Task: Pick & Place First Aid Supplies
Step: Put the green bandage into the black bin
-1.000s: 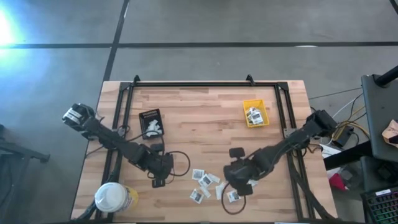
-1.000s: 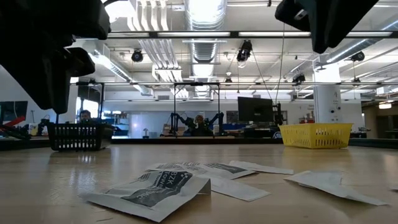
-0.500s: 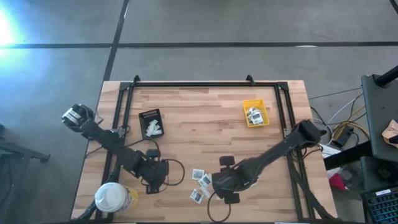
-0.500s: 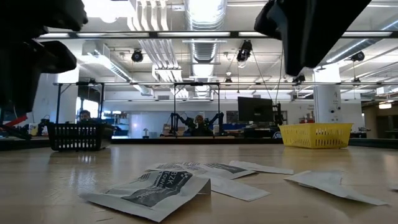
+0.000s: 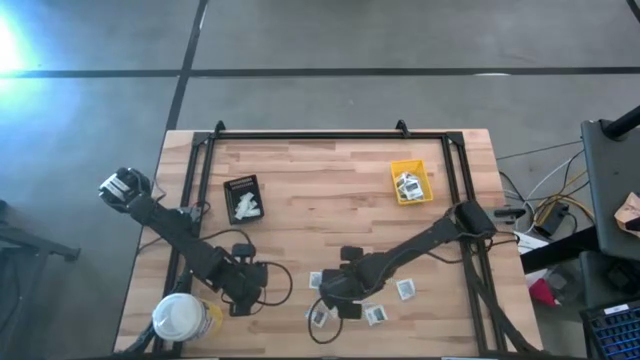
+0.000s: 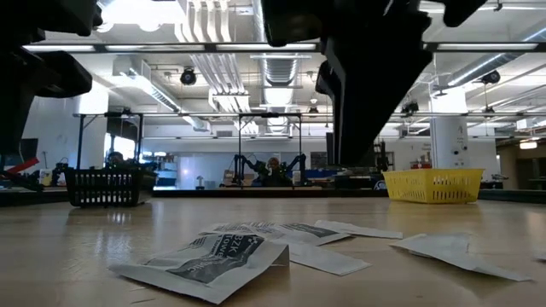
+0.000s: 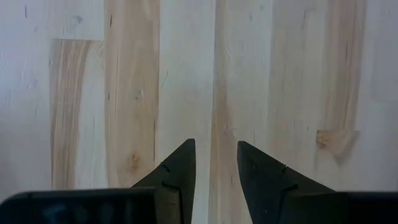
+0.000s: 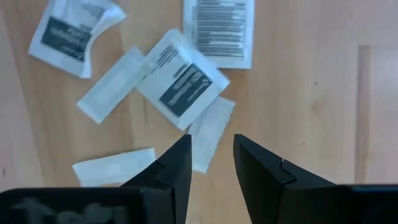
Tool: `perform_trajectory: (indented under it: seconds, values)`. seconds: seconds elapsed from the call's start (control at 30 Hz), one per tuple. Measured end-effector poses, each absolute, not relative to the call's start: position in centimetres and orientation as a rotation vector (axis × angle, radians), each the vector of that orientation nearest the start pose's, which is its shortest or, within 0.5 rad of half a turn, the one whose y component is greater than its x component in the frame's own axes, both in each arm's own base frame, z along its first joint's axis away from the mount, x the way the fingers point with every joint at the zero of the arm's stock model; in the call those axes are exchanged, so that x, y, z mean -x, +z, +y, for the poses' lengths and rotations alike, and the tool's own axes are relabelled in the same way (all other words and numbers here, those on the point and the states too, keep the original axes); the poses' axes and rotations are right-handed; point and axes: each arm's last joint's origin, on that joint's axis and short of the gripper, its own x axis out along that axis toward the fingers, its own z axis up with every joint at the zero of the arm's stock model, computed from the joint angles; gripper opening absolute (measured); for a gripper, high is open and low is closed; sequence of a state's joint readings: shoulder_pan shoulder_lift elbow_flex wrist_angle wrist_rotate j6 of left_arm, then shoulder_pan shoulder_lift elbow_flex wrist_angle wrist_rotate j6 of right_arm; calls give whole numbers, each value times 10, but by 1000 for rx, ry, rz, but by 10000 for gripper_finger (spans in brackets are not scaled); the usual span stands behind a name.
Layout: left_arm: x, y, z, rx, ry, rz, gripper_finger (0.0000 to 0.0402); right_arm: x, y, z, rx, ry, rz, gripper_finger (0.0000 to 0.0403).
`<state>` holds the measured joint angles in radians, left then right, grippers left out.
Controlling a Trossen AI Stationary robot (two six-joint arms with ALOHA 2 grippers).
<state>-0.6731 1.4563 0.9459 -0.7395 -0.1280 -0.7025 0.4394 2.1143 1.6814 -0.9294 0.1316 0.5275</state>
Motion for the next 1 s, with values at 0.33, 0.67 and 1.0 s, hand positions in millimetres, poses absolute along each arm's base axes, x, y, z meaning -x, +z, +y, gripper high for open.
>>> perform_trajectory:
  seconds: [0.33, 0.67, 1.0]
  values:
    - [-206, 207, -162, 108, -40, 1251, 110, -391, 176, 167, -87, -97, 1292, 100]
    - [-206, 206, -162, 106, -41, 1251, 110, -390, 161, 160, -105, -111, 1284, 106]
    - [-206, 206, -162, 106, -40, 1251, 110, -382, 143, 154, -144, -156, 1315, 95]
